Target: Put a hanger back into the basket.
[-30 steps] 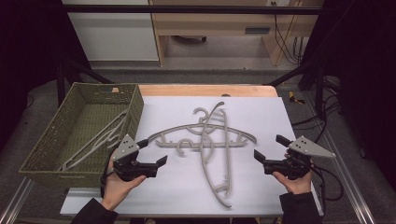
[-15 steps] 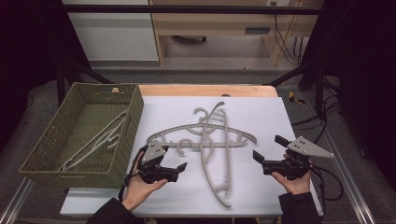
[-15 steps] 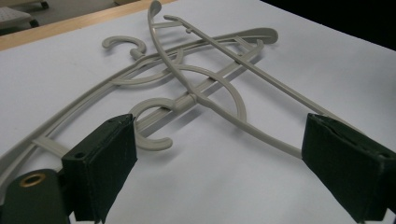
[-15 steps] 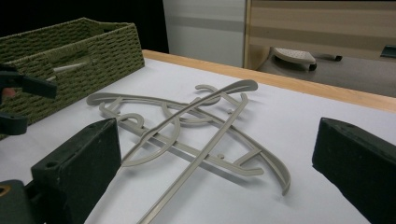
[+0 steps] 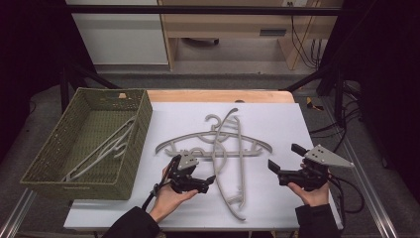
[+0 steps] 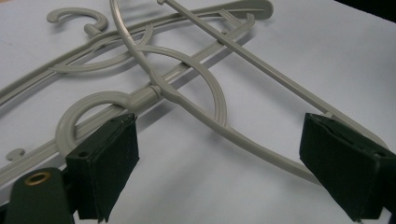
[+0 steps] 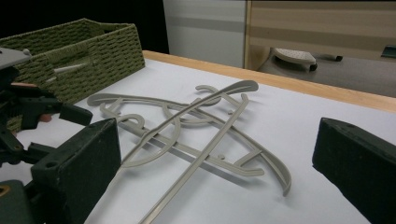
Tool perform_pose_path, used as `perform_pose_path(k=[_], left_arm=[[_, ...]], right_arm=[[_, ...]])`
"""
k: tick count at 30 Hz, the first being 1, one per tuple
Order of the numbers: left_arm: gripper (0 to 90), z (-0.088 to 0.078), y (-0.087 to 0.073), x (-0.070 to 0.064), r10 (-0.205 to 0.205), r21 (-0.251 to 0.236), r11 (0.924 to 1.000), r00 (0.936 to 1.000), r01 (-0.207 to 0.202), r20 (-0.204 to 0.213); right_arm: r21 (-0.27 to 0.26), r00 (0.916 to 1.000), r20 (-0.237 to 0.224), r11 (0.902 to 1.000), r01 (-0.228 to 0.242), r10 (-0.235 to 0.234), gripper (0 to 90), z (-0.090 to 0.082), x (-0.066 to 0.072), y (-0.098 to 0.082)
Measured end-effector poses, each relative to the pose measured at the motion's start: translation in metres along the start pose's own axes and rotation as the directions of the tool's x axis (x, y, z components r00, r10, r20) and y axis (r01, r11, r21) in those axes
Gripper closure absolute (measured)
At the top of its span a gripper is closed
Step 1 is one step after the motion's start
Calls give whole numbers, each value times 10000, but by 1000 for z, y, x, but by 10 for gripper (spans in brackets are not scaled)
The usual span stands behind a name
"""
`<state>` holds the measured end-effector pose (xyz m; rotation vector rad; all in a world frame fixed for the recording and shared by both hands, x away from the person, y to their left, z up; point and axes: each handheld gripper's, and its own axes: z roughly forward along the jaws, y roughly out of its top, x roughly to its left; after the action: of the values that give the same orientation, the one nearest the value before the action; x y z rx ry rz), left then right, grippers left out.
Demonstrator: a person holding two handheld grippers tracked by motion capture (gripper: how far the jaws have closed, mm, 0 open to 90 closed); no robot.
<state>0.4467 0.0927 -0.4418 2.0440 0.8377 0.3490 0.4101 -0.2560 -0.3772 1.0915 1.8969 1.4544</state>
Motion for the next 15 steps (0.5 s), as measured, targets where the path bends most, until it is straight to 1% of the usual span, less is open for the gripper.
perform_pose_path(k=[2, 7, 8, 9, 10, 12, 15], left_arm=[[122, 5, 0, -1, -10, 83, 10000, 10000, 10, -1], [131, 19, 1, -2, -220, 287, 9993, 9997, 222, -71], [133, 21, 1, -1, -310, 328, 9990, 9995, 311, -37], [134, 25, 1, 0, -494, 351, 9982, 9988, 494, -17], [138, 27, 2, 1, -609, 402, 9973, 9981, 611, -54], [145, 32, 1, 1, -741, 511, 9959, 9972, 745, -85], [155, 38, -1, 1, -705, 745, 9946, 9972, 721, -232]], right_arm=[[29, 10000, -1, 10000, -3, 3, 13, 0, 0, 0], [26, 10000, 5, 10000, -4, 4, 13, 0, 0, 0], [26, 10000, 1, 10000, 9, -9, 13, 0, 0, 0], [33, 10000, 14, 10000, 15, -15, 13, 0, 0, 0], [34, 10000, 10, 10000, 14, -14, 13, 0, 0, 0], [29, 10000, -15, 10000, 28, -28, 13, -1, -1, 0], [-14, 10000, -1, 10000, -14, 14, 13, -1, -1, 1]])
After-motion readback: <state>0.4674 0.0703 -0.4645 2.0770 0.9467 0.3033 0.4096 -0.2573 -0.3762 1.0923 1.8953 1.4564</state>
